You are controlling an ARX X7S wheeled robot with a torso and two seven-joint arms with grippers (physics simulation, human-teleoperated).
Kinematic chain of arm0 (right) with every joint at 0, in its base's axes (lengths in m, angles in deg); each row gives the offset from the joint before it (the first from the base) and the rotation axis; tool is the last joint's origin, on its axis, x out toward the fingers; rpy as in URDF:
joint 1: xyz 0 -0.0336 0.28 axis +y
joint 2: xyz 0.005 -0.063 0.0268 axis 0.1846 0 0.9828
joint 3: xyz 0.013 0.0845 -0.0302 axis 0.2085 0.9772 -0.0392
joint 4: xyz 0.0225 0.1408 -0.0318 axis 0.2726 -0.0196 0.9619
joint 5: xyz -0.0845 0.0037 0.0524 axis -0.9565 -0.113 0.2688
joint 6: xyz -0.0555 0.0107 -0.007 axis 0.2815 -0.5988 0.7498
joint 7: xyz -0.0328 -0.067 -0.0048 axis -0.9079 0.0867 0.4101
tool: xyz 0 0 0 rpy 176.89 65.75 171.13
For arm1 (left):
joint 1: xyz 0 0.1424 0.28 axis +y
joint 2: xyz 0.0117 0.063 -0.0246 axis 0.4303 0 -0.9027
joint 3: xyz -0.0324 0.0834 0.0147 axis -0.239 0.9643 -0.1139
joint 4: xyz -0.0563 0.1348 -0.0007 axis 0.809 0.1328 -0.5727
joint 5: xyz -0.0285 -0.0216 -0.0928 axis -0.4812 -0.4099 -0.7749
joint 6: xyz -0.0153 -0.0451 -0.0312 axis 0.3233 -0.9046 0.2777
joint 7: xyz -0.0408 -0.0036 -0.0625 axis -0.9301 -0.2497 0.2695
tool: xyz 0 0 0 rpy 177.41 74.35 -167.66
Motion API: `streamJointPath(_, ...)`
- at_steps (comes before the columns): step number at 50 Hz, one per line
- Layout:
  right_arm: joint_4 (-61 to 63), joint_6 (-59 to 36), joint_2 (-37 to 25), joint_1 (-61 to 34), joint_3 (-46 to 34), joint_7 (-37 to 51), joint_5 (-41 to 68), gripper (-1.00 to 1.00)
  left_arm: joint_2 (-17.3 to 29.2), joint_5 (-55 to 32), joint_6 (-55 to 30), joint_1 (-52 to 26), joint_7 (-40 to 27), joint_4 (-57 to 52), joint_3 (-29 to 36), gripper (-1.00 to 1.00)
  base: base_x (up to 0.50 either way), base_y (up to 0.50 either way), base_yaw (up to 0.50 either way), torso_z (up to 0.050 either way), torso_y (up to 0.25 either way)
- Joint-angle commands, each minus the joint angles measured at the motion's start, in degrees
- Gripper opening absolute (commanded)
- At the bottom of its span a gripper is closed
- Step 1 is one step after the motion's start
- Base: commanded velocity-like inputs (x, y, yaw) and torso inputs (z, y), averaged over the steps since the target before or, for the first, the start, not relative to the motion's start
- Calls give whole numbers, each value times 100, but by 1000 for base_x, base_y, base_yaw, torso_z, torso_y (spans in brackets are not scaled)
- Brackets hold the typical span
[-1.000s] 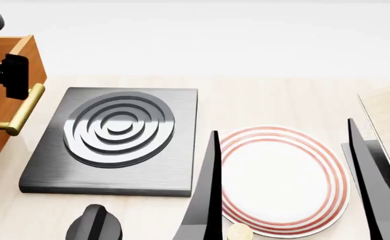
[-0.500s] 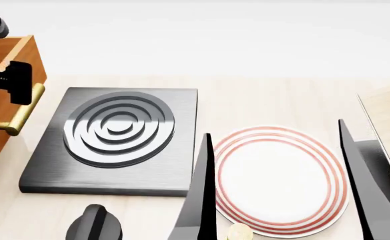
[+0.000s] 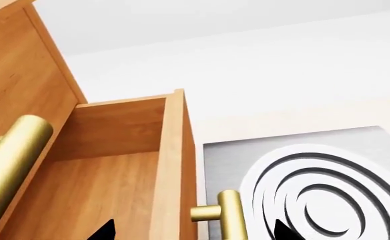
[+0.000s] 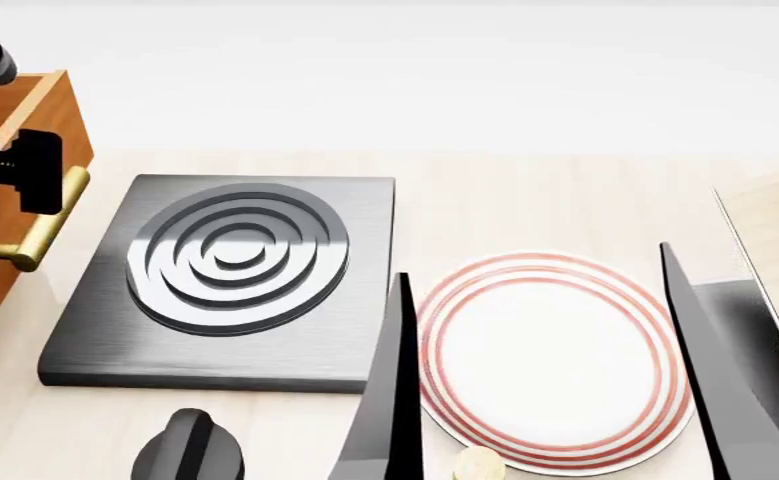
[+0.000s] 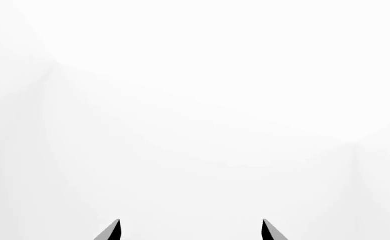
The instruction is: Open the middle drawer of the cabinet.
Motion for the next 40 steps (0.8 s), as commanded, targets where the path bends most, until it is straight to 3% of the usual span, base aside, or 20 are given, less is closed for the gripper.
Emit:
streamJointPath(1, 0, -4, -2, 6, -7, -11, 12, 100, -222, 152, 244, -80, 187, 580, -14, 100, 0, 0, 0, 0, 0)
streamJointPath(19, -1, -13, -3, 0, -1, -23, 5, 100, -296, 538, 207, 53, 234, 610, -430, 100, 0, 0, 0, 0, 0)
streamJointPath(40, -3, -20, -16, 18, -36, -28, -17, 100, -350, 1680, 103, 214, 292, 616, -1591, 100, 0, 0, 0, 0, 0)
